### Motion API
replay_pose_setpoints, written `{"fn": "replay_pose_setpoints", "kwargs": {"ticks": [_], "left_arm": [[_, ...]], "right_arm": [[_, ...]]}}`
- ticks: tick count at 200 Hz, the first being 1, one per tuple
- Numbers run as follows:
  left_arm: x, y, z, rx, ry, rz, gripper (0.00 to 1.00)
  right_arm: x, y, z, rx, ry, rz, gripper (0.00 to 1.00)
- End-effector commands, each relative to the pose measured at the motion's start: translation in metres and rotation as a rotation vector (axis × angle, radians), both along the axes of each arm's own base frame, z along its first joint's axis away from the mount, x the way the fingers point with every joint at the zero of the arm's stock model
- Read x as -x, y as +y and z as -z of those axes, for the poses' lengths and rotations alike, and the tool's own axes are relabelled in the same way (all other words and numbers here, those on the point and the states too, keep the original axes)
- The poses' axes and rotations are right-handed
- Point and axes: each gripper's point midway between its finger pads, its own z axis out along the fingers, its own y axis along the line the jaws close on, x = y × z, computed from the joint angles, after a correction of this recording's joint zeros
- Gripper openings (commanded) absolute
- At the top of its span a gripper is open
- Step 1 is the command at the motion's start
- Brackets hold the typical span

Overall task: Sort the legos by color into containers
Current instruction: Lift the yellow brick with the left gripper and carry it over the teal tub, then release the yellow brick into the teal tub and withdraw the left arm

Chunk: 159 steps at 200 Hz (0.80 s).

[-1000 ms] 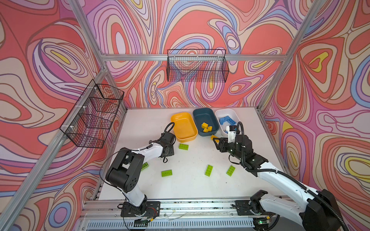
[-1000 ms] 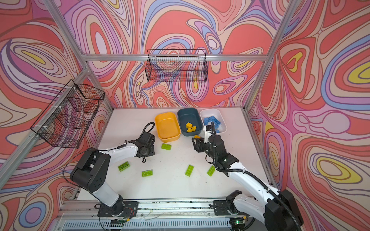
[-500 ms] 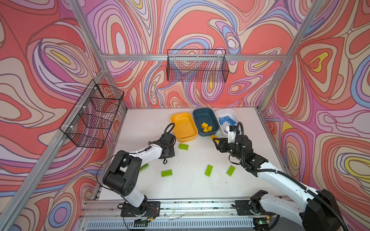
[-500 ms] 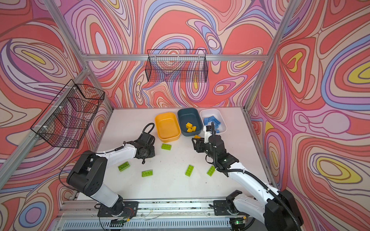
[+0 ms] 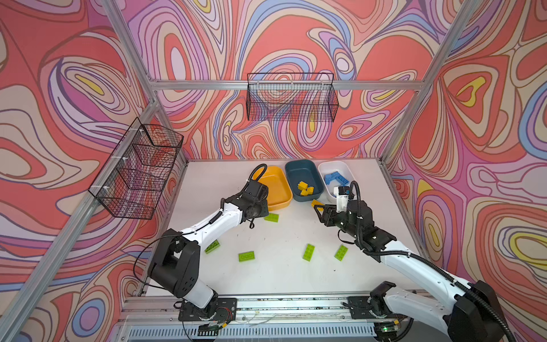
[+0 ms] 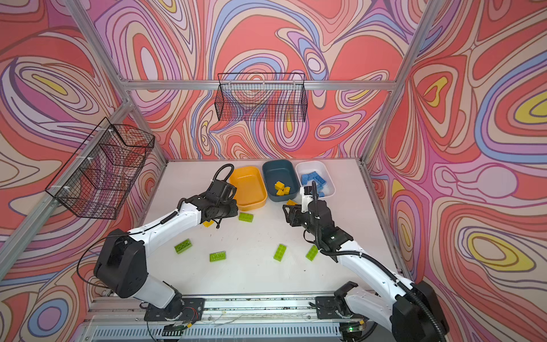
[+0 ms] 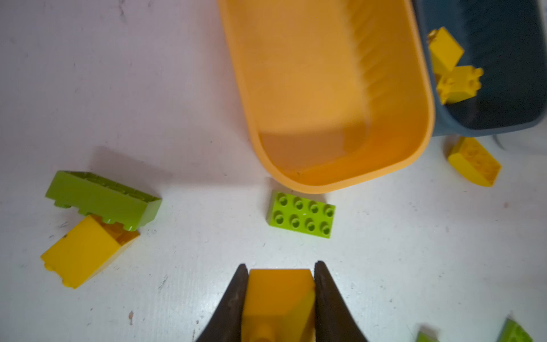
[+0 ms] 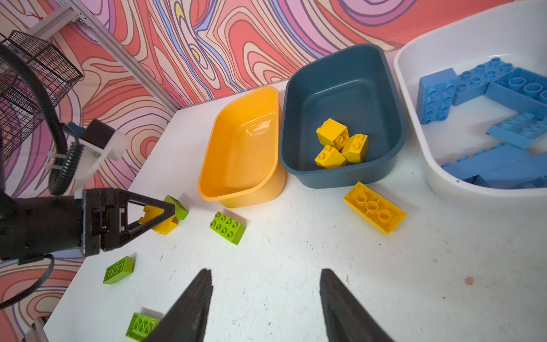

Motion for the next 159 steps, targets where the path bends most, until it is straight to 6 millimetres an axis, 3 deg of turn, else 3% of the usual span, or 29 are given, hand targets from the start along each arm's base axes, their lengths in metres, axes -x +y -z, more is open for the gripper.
{"fn": "replay_pose_setpoints", "kwargs": {"ticks": [1,61,98,159], "left_arm": [[-0.008,-0.019,-0.014,0.035,0.001,0.046,0.27],[-0.067,-0.094,-0.041,0.143,-0.052,0.15,0.26],[-0.101,-0.139,-0.039,0.236,-0.076,0.198,0.25],[-0.148,-0.194,-0.02,0.38,-0.084,0.22,0.26]], "right_arm": [[0.005,-0.001,-0.004,-0.017,-0.013,0.002,0.61],[0.017,-0.008,0.001,-0.024,-0.009,0.01,0.61],[0.02,-0.009,0.008,-0.007,0.02,0.01,0.61],[0.025,-0.009,0.023,0.013,0.062,-0.001,0.61]]}}
